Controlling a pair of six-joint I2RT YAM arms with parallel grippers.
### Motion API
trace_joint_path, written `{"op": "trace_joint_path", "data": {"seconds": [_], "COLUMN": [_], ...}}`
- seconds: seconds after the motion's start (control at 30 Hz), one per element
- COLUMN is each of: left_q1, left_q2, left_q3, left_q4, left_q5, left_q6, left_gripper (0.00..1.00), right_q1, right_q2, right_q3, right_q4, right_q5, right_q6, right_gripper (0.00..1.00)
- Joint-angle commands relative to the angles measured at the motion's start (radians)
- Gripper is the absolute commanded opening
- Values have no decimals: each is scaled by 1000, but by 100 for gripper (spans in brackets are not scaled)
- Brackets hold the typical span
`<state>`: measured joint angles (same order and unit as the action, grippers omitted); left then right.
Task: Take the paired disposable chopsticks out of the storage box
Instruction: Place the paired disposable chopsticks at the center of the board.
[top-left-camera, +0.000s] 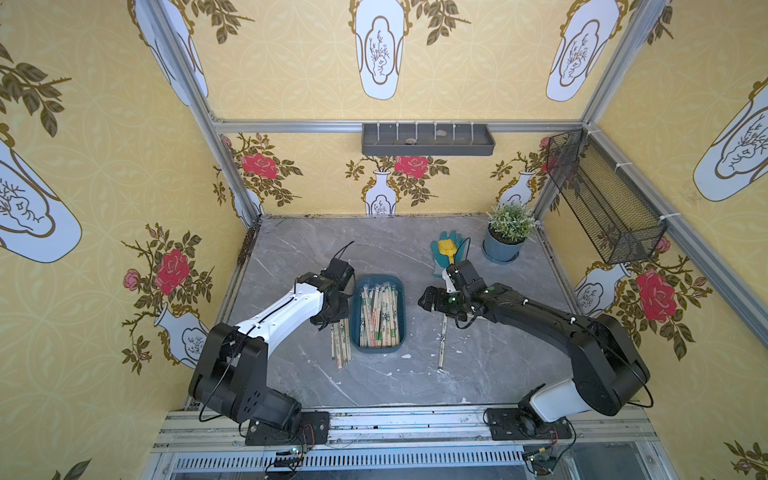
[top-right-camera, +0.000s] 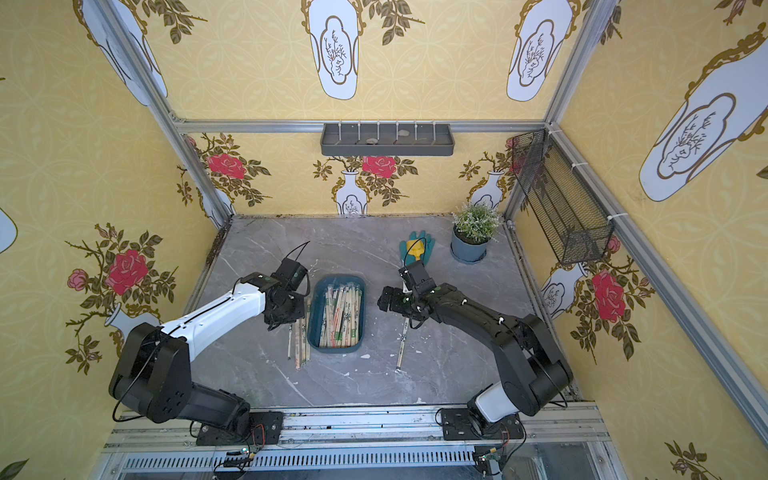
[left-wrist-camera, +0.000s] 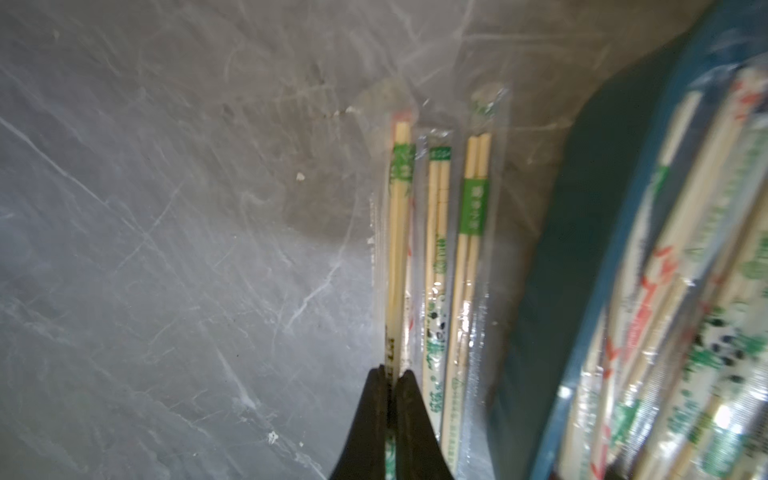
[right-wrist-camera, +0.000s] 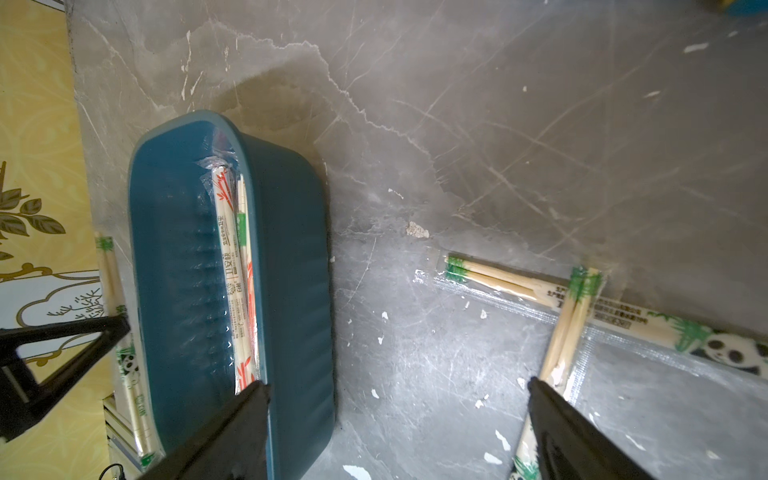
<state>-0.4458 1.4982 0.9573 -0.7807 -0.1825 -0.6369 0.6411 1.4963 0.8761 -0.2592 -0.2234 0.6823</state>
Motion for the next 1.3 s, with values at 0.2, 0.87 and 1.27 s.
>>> {"op": "trace_joint_path", "data": {"seconds": [0.2, 0.87, 1.27], "left_q1": [1, 1, 1], "left_q2": [109, -62, -148], "left_q3": [-40, 94, 175], "left_q4": [114, -37, -3], "left_q5": [-4, 2, 193], "left_q6": [-13, 38, 55], "left_gripper": [5, 68, 100], "right_q1": [0, 0, 0], "right_q2": [-5, 4, -10], "right_q3": [1, 6, 3], "right_q4": [-8, 1, 20], "right_q5": [3, -1, -14], "right_q6": [3, 2, -4], "right_gripper": [97, 98, 97]}}
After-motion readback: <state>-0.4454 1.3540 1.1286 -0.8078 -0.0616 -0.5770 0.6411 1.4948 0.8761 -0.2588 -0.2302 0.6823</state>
